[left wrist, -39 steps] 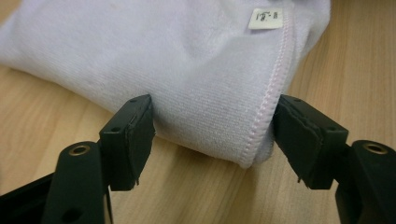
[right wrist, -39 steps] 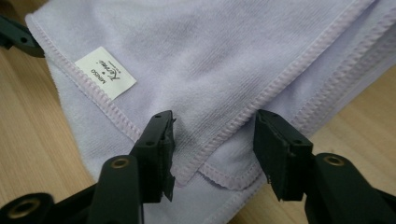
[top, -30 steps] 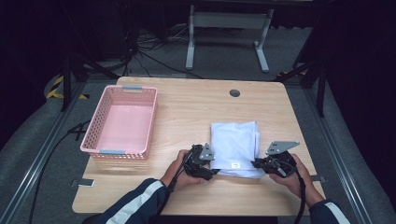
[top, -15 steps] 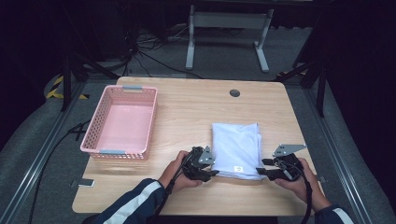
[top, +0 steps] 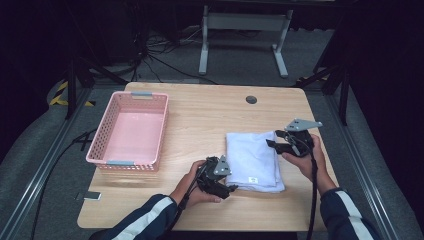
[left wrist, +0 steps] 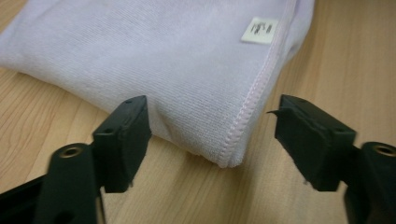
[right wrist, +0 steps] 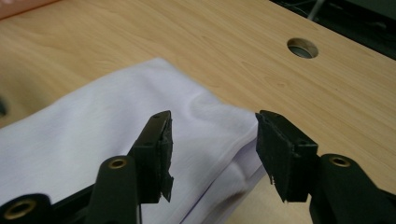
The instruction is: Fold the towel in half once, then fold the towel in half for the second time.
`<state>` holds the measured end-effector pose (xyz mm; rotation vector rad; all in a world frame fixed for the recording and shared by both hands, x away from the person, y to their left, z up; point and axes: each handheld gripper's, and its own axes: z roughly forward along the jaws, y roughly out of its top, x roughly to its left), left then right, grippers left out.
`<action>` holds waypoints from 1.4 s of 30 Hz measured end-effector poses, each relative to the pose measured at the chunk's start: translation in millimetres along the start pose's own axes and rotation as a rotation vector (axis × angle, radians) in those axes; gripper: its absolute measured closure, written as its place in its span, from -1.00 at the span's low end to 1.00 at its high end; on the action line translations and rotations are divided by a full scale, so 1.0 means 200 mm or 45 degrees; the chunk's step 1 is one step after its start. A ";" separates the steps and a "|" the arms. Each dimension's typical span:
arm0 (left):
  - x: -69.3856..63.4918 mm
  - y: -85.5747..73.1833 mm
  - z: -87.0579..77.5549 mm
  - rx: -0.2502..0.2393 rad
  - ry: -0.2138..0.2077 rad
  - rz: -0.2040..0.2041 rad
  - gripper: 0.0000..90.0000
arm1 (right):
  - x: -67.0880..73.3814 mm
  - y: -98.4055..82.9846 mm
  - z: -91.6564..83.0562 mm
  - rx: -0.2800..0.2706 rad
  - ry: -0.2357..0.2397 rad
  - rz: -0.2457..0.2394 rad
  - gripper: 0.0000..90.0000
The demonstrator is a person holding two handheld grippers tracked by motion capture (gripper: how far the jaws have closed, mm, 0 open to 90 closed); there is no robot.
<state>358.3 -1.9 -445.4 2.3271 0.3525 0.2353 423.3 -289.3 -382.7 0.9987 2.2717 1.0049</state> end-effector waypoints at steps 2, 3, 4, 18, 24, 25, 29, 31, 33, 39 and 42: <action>0.00 0.00 0.02 0.016 0.021 0.021 -0.20 | -0.04 -0.01 0.08 0.051 -0.021 0.025 0.10; 0.00 0.00 0.02 0.021 0.035 0.033 -0.07 | -0.08 -0.03 0.12 0.069 -0.037 0.060 0.18; 0.00 -0.01 0.03 0.025 0.036 0.038 0.05 | -0.11 -0.05 0.15 0.091 -0.024 0.096 0.23; 0.03 -0.08 0.04 -0.004 0.034 -0.067 -0.55 | -0.23 -0.17 0.27 0.127 0.066 0.221 0.10; 0.03 -0.07 0.06 0.032 0.068 -0.061 -0.63 | -0.20 -0.12 0.29 0.093 0.102 0.196 -0.12; 0.03 -0.07 0.08 0.040 0.059 -0.066 -0.63 | -0.20 -0.13 0.31 0.118 0.099 0.194 -0.15; 0.05 -0.07 0.12 0.014 0.021 -0.092 -0.54 | -0.22 -0.16 0.39 0.174 0.161 0.251 -0.21; 0.06 -0.06 0.13 0.010 0.015 -0.090 -0.37 | -0.22 -0.15 0.39 0.200 0.154 0.241 -0.21; 0.06 -0.05 0.13 -0.008 0.019 -0.094 -0.11 | -0.20 -0.15 0.39 0.208 0.140 0.203 -0.07; 0.06 -0.04 0.11 0.012 0.078 -0.073 0.39 | -0.18 -0.15 0.39 0.205 0.209 0.200 0.55; 0.08 -0.04 0.08 -0.013 0.104 -0.071 0.45 | -0.18 -0.14 0.39 0.206 0.212 0.202 0.60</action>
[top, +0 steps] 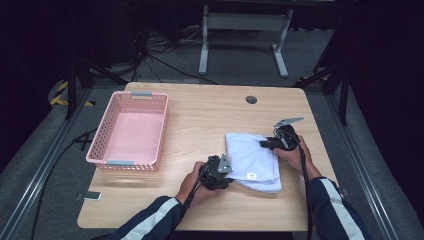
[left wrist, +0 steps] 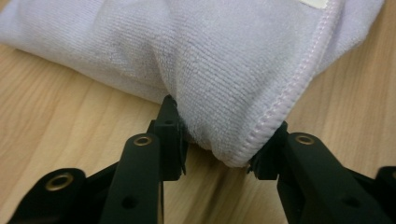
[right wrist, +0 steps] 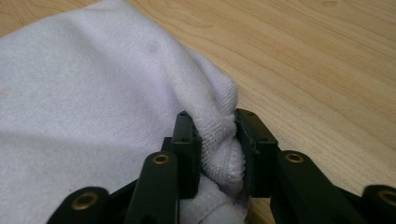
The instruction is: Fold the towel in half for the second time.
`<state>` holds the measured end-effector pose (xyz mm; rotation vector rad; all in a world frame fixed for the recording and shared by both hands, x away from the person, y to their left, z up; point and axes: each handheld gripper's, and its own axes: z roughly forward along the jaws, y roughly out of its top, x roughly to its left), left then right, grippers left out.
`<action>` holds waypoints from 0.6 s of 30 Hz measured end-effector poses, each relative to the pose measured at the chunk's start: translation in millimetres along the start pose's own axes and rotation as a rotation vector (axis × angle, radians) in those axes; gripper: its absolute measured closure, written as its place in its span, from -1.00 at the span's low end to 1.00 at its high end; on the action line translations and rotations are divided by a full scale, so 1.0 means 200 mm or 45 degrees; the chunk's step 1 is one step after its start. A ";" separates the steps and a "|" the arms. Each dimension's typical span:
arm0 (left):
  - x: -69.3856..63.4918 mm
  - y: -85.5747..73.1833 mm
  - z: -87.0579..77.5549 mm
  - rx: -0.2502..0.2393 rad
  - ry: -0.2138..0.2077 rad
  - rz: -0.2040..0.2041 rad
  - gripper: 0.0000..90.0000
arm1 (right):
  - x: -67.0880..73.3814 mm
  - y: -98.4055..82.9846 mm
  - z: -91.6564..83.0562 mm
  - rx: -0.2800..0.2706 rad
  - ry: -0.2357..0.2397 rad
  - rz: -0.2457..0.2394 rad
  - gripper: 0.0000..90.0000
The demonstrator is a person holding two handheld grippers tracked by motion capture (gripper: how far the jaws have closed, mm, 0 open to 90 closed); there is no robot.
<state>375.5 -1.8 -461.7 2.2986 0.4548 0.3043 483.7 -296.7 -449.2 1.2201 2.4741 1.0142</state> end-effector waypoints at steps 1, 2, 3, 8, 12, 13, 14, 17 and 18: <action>0.01 0.00 -0.01 0.008 -0.004 0.018 0.47 | 0.01 0.00 0.00 0.003 -0.003 -0.016 0.63; 0.02 0.00 -0.02 0.007 0.014 0.020 0.48 | 0.01 0.01 0.00 -0.002 0.001 -0.015 0.64; 0.02 0.00 -0.04 0.018 0.011 0.017 0.48 | 0.01 0.01 0.00 -0.007 0.006 -0.010 0.65; 0.05 -0.02 -0.08 0.022 0.025 0.039 0.50 | 0.06 0.03 0.03 -0.013 0.003 -0.046 0.67; 0.06 -0.02 -0.12 0.021 0.038 0.041 0.51 | 0.09 0.05 0.03 -0.035 0.004 -0.063 0.68; 0.07 -0.02 -0.14 0.012 0.051 0.044 0.51 | 0.10 0.08 0.01 -0.051 0.002 -0.074 0.68; 0.07 -0.02 -0.15 0.009 0.054 0.040 0.51 | 0.11 0.09 0.01 -0.065 0.008 -0.068 0.69; 0.07 -0.02 -0.16 0.019 0.061 0.045 0.51 | 0.12 0.10 0.00 -0.071 0.008 -0.081 0.69; 0.07 -0.02 -0.17 0.014 0.063 0.045 0.51 | 0.12 0.11 0.00 -0.084 0.008 -0.089 0.69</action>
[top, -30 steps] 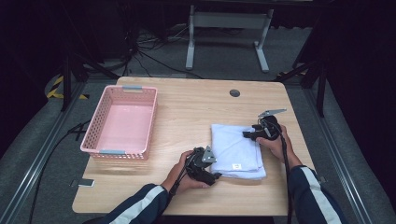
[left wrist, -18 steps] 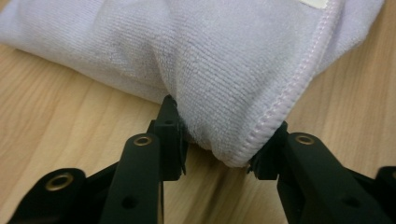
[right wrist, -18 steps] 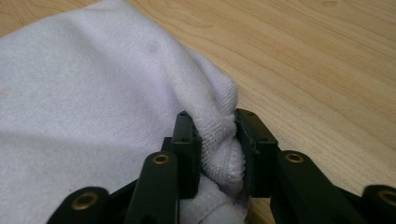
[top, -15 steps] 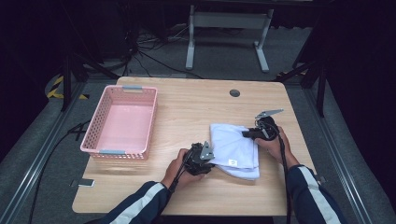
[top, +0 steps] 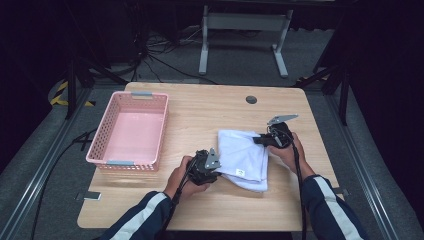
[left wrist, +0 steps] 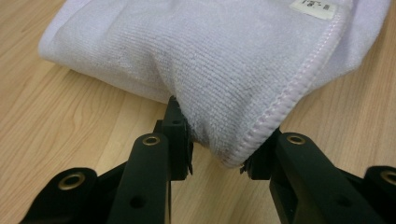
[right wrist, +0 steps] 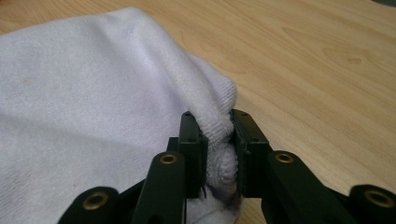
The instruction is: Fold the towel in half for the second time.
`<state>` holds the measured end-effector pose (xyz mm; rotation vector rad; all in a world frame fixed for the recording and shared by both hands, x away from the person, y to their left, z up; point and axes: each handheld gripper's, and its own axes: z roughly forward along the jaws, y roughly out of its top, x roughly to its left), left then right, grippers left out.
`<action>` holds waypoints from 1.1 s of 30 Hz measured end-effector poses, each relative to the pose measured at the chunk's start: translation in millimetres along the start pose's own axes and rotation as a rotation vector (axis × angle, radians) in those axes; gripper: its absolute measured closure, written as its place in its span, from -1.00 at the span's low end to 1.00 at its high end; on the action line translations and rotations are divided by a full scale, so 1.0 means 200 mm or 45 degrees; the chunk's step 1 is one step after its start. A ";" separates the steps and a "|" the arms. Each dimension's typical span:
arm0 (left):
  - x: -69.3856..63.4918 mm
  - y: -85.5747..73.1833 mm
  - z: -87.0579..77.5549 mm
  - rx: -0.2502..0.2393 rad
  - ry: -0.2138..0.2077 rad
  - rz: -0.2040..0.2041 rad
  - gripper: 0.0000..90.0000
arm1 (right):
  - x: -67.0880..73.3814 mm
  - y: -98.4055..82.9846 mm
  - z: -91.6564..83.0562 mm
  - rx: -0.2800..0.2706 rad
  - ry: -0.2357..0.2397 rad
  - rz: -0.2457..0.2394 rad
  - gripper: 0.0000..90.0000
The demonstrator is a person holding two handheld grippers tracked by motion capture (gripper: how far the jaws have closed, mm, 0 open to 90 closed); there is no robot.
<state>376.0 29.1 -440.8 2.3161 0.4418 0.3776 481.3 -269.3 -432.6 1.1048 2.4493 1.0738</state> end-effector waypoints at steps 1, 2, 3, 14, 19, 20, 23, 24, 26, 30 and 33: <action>0.00 0.00 -0.01 0.003 -0.001 -0.001 0.51 | 0.00 0.00 0.00 -0.003 -0.002 -0.005 0.69; 0.01 0.00 -0.01 -0.003 0.009 -0.003 0.51 | 0.01 0.01 0.00 -0.003 0.001 -0.005 0.69; 0.01 0.00 -0.01 -0.005 0.009 0.001 0.51 | 0.01 0.02 0.00 -0.007 0.004 -0.002 0.69; 0.03 -0.04 -0.03 0.059 0.005 -0.007 0.51 | 0.03 0.03 0.08 0.074 -0.039 0.004 0.22; 0.02 -0.05 -0.02 0.079 -0.003 0.026 0.51 | 0.01 0.01 0.12 0.115 -0.096 0.052 -0.28; 0.01 -0.06 -0.01 0.085 -0.005 0.029 0.51 | 0.01 0.00 0.12 0.133 -0.090 0.073 -0.30; 0.01 -0.08 0.00 0.113 -0.006 0.031 0.50 | 0.01 0.00 0.13 0.131 -0.074 0.069 -0.28; 0.00 -0.08 0.00 0.116 -0.006 0.032 0.50 | 0.01 0.00 0.13 0.131 -0.060 0.058 -0.16; 0.00 -0.08 0.01 0.115 -0.004 0.036 0.50 | 0.03 0.00 0.13 0.122 0.013 0.039 0.27; 0.00 -0.09 0.01 0.127 -0.013 0.038 0.50 | 0.04 0.00 0.15 0.110 0.111 0.060 0.58; 0.01 -0.10 -0.01 0.120 -0.013 0.012 0.51 | 0.03 0.00 0.15 0.096 0.134 0.073 0.68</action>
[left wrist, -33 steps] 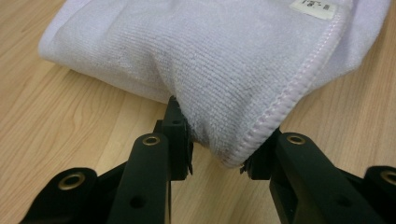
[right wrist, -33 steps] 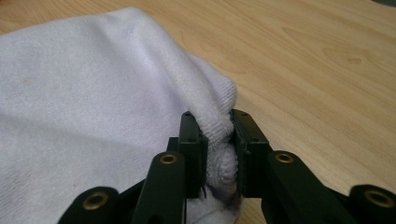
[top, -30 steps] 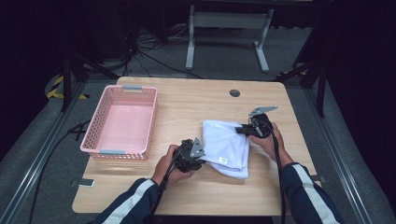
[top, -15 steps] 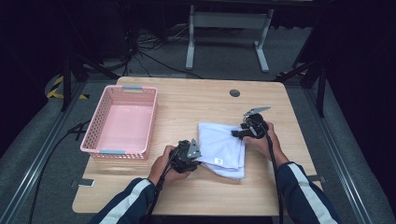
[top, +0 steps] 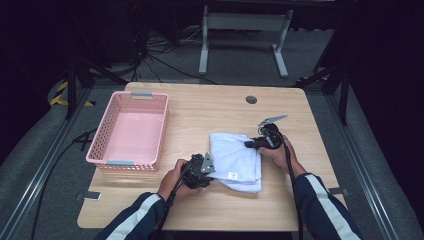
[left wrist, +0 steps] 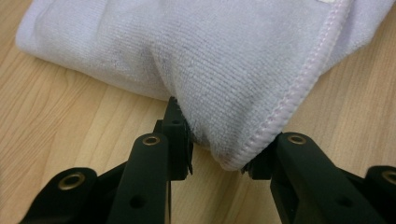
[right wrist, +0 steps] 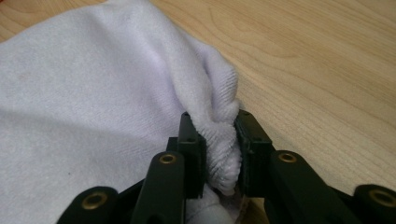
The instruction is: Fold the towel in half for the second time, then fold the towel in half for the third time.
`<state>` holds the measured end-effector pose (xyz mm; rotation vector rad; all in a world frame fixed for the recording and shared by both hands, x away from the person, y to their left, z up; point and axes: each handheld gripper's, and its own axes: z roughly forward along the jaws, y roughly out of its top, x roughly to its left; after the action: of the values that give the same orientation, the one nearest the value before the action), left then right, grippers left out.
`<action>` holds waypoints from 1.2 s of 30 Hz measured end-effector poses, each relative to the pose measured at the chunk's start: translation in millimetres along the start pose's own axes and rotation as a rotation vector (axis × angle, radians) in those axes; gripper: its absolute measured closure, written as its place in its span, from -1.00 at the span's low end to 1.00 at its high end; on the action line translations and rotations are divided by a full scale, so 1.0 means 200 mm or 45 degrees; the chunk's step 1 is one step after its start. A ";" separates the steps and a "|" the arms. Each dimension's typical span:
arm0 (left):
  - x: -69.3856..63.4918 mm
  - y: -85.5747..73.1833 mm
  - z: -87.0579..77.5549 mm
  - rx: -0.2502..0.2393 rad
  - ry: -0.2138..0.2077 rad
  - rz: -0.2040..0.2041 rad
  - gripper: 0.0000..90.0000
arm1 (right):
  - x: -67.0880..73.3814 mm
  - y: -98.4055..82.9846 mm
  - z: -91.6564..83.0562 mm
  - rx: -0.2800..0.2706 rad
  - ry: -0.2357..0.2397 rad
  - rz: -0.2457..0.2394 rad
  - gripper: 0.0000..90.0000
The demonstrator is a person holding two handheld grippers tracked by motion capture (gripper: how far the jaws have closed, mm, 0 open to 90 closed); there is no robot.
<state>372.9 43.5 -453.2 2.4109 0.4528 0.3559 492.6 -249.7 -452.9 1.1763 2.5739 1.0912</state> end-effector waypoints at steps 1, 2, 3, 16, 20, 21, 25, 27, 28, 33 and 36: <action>0.00 0.00 0.00 0.000 0.000 0.000 0.51 | 0.00 0.00 0.00 0.007 -0.003 -0.011 0.70; 0.01 0.00 0.00 -0.004 0.001 0.016 0.51 | 0.00 0.00 0.00 0.007 -0.003 -0.011 0.70; 0.01 0.00 -0.01 -0.010 0.000 0.007 0.51 | 0.01 0.01 0.00 0.004 -0.012 -0.025 0.71; 0.09 -0.03 -0.25 -0.124 0.097 -0.049 0.52 | 0.12 0.20 -0.07 -0.155 0.016 -0.078 0.75; 0.13 -0.06 -0.39 -0.173 0.160 -0.084 0.53 | 0.19 0.32 -0.09 -0.198 0.035 -0.111 0.75; 0.15 -0.07 -0.42 -0.181 0.173 -0.085 0.53 | 0.22 0.36 -0.09 -0.204 0.044 -0.132 0.75; 0.19 -0.12 -0.58 -0.215 0.253 -0.107 0.53 | 0.32 0.53 -0.09 -0.232 0.059 -0.196 0.75; 0.21 -0.15 -0.66 -0.222 0.289 -0.128 0.53 | 0.39 0.62 -0.08 -0.244 0.073 -0.224 0.75; 0.21 -0.15 -0.66 -0.222 0.289 -0.128 0.53 | 0.39 0.62 -0.08 -0.244 0.073 -0.224 0.75; 0.27 -0.26 -0.80 -0.252 0.375 -0.211 0.53 | 0.52 0.80 0.01 -0.248 0.112 -0.269 0.75; 0.31 -0.34 -0.89 -0.251 0.437 -0.244 0.53 | 0.60 0.88 0.07 -0.263 0.139 -0.284 0.75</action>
<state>350.1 216.1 -355.4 2.0991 0.7578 0.6986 523.8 -80.0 -326.0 0.7831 2.5179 1.3601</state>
